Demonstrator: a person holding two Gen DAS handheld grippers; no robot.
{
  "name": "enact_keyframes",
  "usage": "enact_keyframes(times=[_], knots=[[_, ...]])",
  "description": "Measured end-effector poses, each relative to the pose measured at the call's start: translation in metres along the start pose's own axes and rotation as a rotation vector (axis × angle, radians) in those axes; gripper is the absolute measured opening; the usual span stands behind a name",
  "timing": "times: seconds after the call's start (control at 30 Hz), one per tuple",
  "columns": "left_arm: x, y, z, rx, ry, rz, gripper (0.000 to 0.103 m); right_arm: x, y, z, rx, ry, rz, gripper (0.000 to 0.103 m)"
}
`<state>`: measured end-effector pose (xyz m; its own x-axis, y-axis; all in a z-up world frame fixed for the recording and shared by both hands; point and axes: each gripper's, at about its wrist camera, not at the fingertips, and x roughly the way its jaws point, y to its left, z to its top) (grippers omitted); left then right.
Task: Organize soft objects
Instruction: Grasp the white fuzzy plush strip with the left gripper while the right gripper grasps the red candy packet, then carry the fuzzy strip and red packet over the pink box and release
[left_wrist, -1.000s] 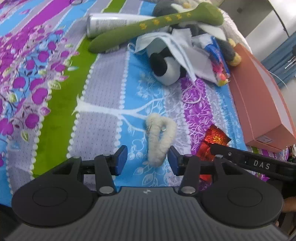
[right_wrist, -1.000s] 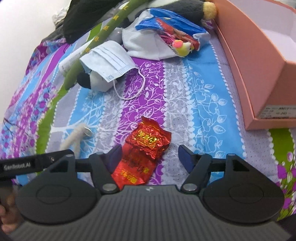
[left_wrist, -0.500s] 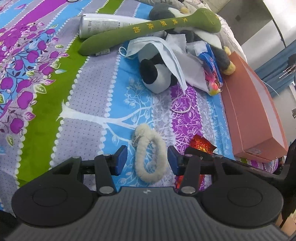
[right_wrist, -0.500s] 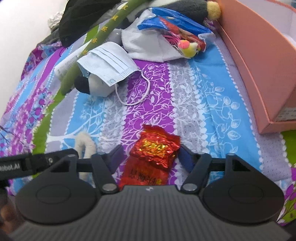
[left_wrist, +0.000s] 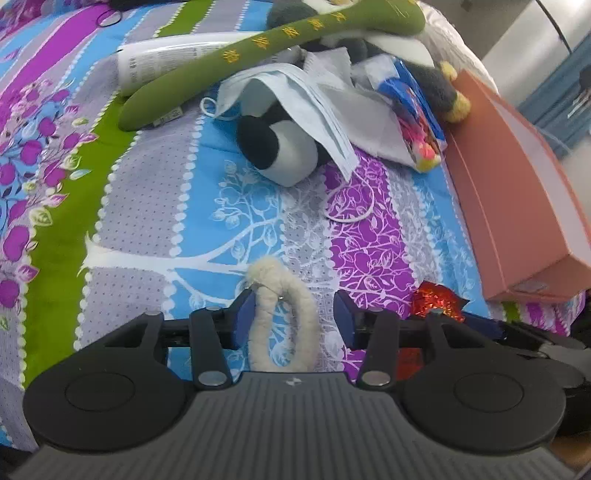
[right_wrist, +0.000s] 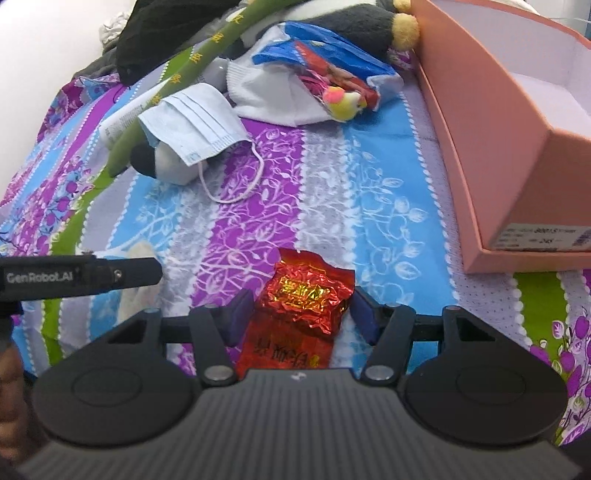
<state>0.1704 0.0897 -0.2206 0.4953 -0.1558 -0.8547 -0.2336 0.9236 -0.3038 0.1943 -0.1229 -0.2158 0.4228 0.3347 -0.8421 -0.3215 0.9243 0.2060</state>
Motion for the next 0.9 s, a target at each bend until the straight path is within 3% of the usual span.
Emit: enact_keyframes(times=[0.27, 0.6, 0.9], knots=[[0.012, -0.005, -0.005, 0.043, 0.015, 0.067, 0.02, 0.002, 0.001, 0.0, -0.034, -0.003, 0.007, 0.061], [-0.016, -0.013, -0.003, 0.076, -0.045, 0.048, 0.017, -0.02, 0.002, -0.001, -0.024, -0.033, 0.033, 0.061], [-0.061, -0.031, 0.015, 0.107, -0.13, -0.012, 0.017, -0.064, 0.007, 0.011, -0.028, -0.119, 0.053, 0.061]])
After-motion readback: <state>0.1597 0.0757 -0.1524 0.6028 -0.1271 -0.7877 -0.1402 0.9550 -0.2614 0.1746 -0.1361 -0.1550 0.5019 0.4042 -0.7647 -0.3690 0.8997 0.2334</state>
